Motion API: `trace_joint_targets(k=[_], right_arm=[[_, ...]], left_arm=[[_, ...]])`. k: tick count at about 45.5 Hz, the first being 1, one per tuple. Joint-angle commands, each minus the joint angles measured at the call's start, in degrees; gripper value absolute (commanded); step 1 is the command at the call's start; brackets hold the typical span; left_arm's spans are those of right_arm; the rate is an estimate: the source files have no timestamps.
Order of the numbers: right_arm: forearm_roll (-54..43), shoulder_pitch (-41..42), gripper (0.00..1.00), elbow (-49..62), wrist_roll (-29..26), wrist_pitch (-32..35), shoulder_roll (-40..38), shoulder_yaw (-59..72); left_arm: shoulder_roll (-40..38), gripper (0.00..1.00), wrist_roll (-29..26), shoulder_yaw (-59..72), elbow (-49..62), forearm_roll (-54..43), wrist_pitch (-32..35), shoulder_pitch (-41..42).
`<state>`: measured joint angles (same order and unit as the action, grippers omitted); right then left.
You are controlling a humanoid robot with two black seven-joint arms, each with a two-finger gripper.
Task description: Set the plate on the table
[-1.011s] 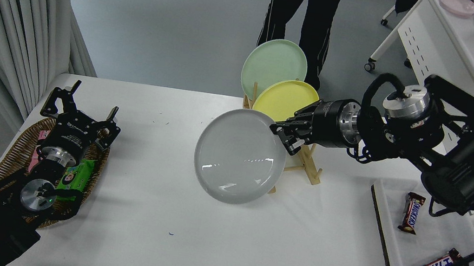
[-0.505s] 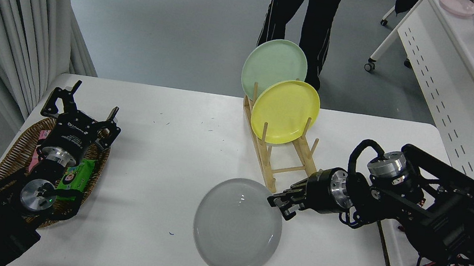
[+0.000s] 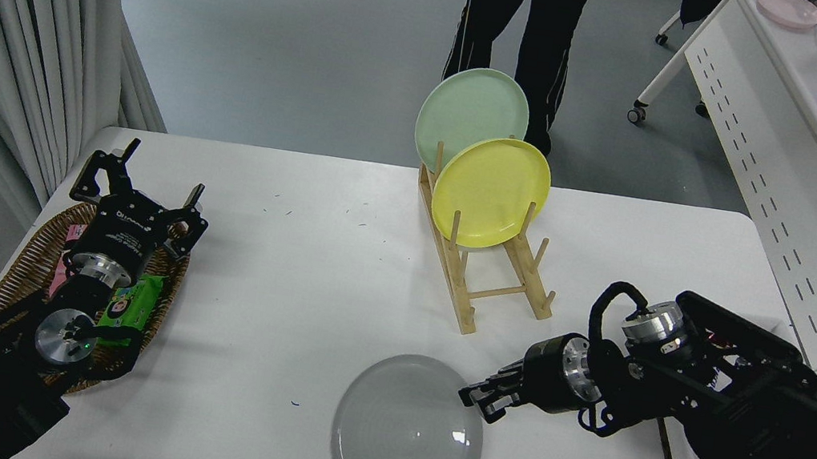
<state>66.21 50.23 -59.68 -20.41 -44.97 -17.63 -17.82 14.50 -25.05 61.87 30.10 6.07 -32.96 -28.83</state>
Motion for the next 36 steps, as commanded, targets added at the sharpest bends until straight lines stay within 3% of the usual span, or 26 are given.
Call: trace_joint_targets(k=[1,36], right_arm=[[2.25,0.31,0.00,5.36,0.01,-0.03,3.57,-0.02],[2.96,0.49,0.00,7.48,-0.69,-0.03,3.40,1.03]], left_arm=[[0.00,1.00,0.00,0.01,-0.04,0.00,0.00,0.00],[0.00,1.00,0.00,0.01,-0.04,0.00,0.00,0.00]])
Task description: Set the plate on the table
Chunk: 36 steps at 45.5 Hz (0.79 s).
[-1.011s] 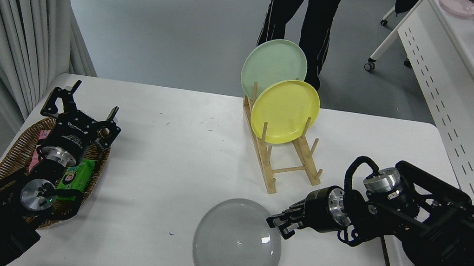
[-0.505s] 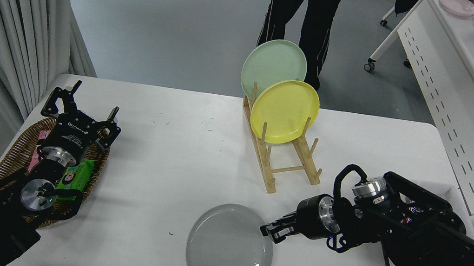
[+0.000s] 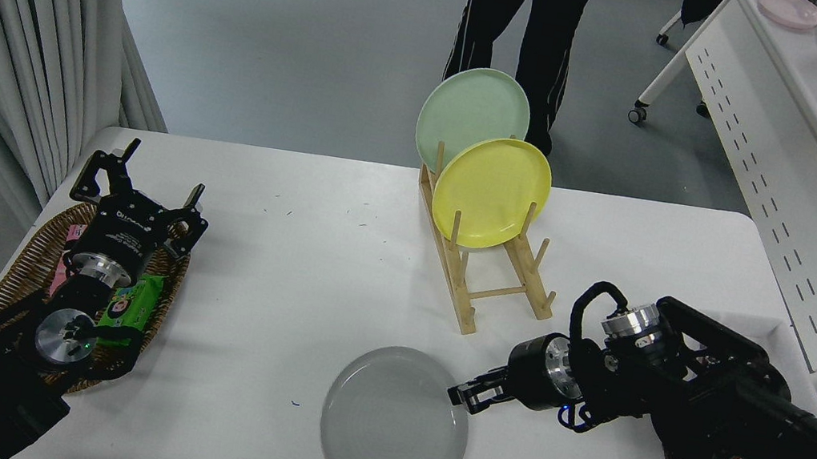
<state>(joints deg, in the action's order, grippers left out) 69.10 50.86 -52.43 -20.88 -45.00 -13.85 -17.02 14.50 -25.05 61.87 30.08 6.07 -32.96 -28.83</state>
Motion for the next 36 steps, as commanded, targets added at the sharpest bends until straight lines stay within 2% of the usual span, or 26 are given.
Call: trace_joint_targets(k=[1,36], right_arm=[[-0.02,-0.15,0.00,0.22,-0.21,0.00,-0.39,0.23],[-1.34,-0.76,0.00,0.92,-0.30,0.00,-1.26,0.41]], left_arm=[[0.00,1.00,0.00,0.01,-0.02,0.00,0.00,0.00],[0.00,1.00,0.00,0.01,-0.02,0.00,0.00,0.00]])
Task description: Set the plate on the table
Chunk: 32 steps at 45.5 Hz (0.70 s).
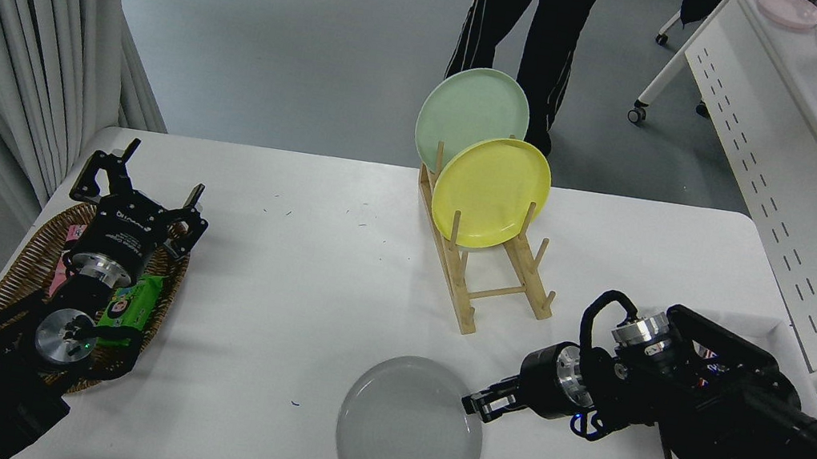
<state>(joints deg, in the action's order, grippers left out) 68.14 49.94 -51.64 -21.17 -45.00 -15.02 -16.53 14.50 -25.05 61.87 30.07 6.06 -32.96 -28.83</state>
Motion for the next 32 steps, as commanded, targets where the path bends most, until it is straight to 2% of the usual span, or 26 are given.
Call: trace_joint_targets(k=[1,13,14,17,18,21,22,25,29,32], right_arm=[[-0.46,0.07,0.00,0.14,-0.01,0.00,-0.10,-0.08],[-1.43,-0.02,0.00,1.10,0.07,0.00,0.43,-0.25],[-1.43,-0.02,0.06,1.28,0.07,0.00,0.43,-0.25],[-1.43,-0.02,0.35,1.37,0.07,0.00,0.52,-0.25],[-1.52,-0.02,0.39,1.37,0.07,0.00,0.52,-0.25],[-1.52,-0.02,0.43,1.37,0.07,0.00,0.69,-0.25],[-1.52,-0.02,0.48,1.37,0.07,0.00,0.70,-0.25],[-1.52,-0.02,0.76,1.37,0.07,0.00,0.70,-0.25],[-1.52,-0.02,0.98,1.28,0.07,0.00,0.70,-0.25],[-1.43,0.24,1.00,0.93,0.07,0.00,0.70,-0.52]], left_arm=[[0.00,1.00,0.00,0.01,-0.01,0.00,0.00,0.00],[0.00,1.00,0.00,0.01,-0.01,0.00,0.00,0.00],[0.00,1.00,0.00,0.01,-0.01,0.00,0.00,0.00],[0.00,1.00,0.00,0.01,-0.01,-0.09,0.00,0.00],[0.00,1.00,0.00,0.01,-0.01,0.00,0.00,0.00],[0.00,1.00,0.00,0.01,0.08,0.00,0.00,0.00],[0.00,1.00,0.00,0.01,-0.01,0.00,0.00,0.00],[0.00,1.00,0.00,0.01,-0.01,0.00,0.00,0.00],[0.00,1.00,0.00,-0.08,0.08,0.00,0.00,0.00],[0.00,1.00,0.00,0.01,-0.01,0.00,0.00,0.00]])
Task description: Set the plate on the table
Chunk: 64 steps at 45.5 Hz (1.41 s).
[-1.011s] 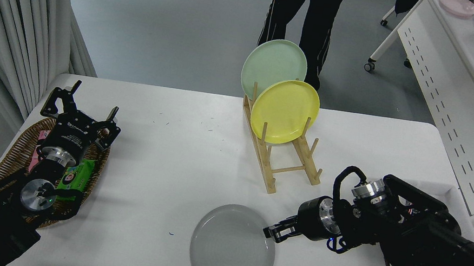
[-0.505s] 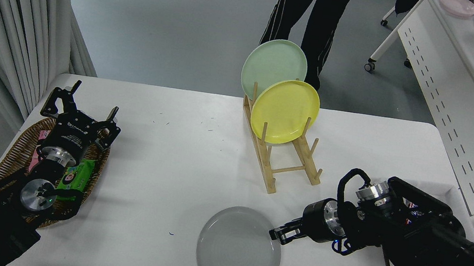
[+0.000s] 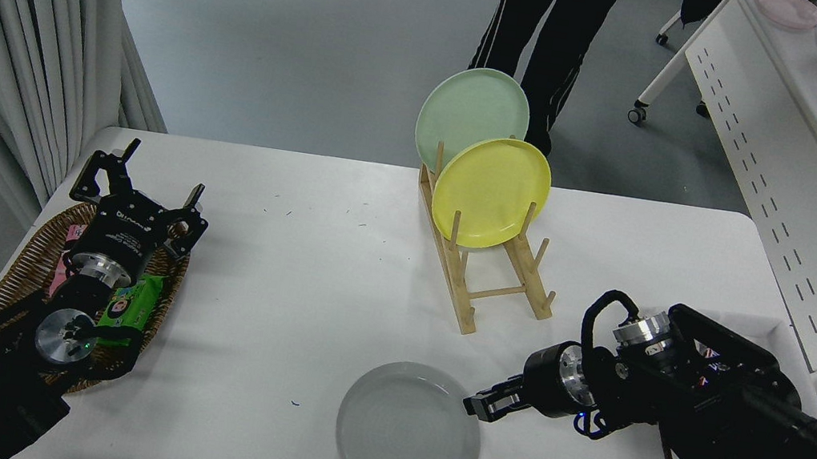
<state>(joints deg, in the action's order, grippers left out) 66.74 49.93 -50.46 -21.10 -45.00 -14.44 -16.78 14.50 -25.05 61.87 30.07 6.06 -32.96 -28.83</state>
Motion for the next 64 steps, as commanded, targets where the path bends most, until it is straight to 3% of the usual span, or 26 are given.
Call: trace_joint_targets(k=[1,19,28,52,57,64], right_arm=[[-0.03,0.34,1.00,-0.52,0.01,0.00,0.12,-0.27],[0.49,3.77,1.00,-7.90,0.01,1.40,-2.52,-0.01],[-0.03,5.00,1.00,-13.09,0.27,10.54,-4.89,0.08],[-7.41,7.02,1.00,-9.76,1.15,43.24,-8.06,-0.71],[-9.35,6.93,1.00,-6.94,6.23,44.12,-7.97,-0.89],[-13.03,5.97,1.00,-5.27,18.36,44.56,-9.55,-1.07]], left_arm=[[0.00,1.00,0.00,0.01,-0.01,0.00,0.00,0.00],[0.00,1.00,0.00,0.01,-0.01,0.00,0.00,0.00],[0.00,1.00,0.00,0.01,-0.01,0.00,0.00,0.00],[0.00,1.00,0.00,0.01,-0.01,0.00,0.00,0.00],[0.00,1.00,0.00,0.01,-0.01,0.00,0.09,0.00],[0.00,1.00,0.00,0.01,-0.01,0.00,0.00,0.00]])
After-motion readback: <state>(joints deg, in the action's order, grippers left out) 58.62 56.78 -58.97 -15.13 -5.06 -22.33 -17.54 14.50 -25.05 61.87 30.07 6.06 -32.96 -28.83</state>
